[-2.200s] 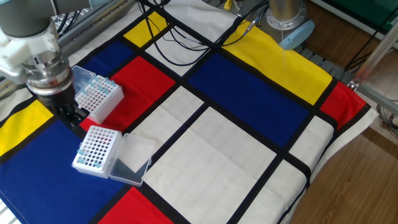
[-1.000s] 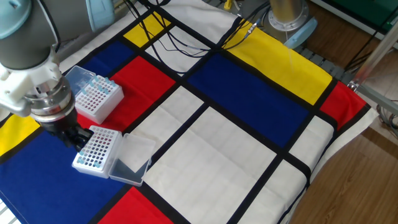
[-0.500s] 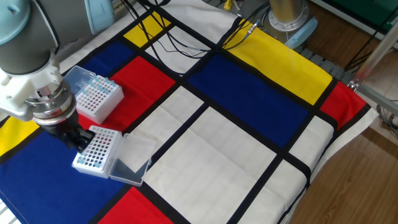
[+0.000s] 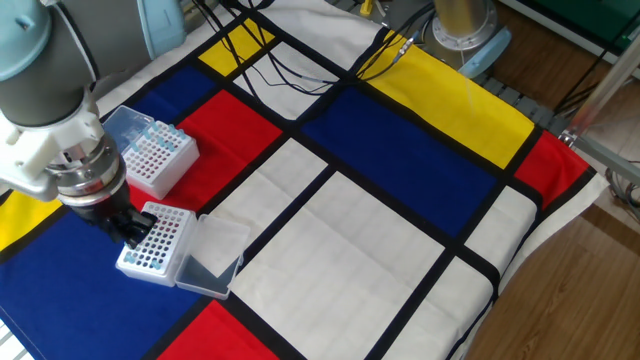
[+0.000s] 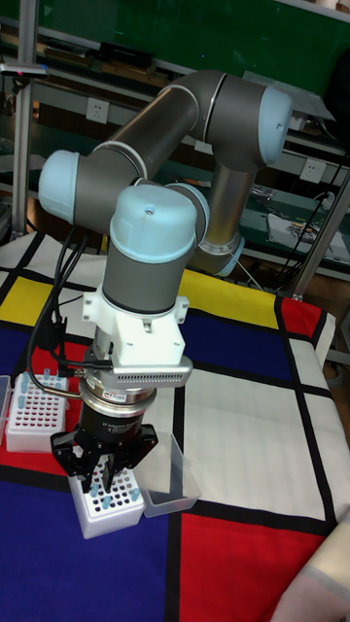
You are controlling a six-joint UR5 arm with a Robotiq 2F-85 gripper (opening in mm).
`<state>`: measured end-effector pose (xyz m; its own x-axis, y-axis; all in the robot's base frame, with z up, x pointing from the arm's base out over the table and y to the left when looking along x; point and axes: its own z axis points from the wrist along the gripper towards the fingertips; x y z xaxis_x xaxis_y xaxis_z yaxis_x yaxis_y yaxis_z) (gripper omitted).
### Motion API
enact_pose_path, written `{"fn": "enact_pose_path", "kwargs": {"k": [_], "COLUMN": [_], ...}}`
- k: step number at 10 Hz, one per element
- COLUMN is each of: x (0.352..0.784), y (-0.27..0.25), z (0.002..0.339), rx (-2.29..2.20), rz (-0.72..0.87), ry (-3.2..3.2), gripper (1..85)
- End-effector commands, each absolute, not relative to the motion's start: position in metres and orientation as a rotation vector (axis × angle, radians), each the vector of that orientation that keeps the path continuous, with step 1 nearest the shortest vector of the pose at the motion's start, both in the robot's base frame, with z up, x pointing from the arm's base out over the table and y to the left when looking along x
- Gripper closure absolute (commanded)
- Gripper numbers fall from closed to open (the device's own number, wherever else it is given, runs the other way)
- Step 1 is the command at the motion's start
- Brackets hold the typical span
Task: Transfer all medium pipette tips from one holder to another
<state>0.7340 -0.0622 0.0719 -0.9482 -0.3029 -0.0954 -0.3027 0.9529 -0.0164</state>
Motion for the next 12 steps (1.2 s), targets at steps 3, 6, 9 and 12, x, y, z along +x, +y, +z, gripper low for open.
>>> {"fn": "enact_pose_path", "kwargs": {"k": [3, 6, 9, 12], "x": [0.736, 0.7348, 0.7312, 0.7295], "y": [-0.064, -0.0635, -0.0636, -0.0619], "z": [0.0658, 0.0651, 0.0661, 0.0658], "rx": [-0.459, -0.441, -0.392, -0.357], "rz": [0.013, 0.012, 0.004, 0.009], "ry": [2.998, 3.002, 3.015, 3.022], "gripper": [56.3, 56.3, 63.0, 66.0]}}
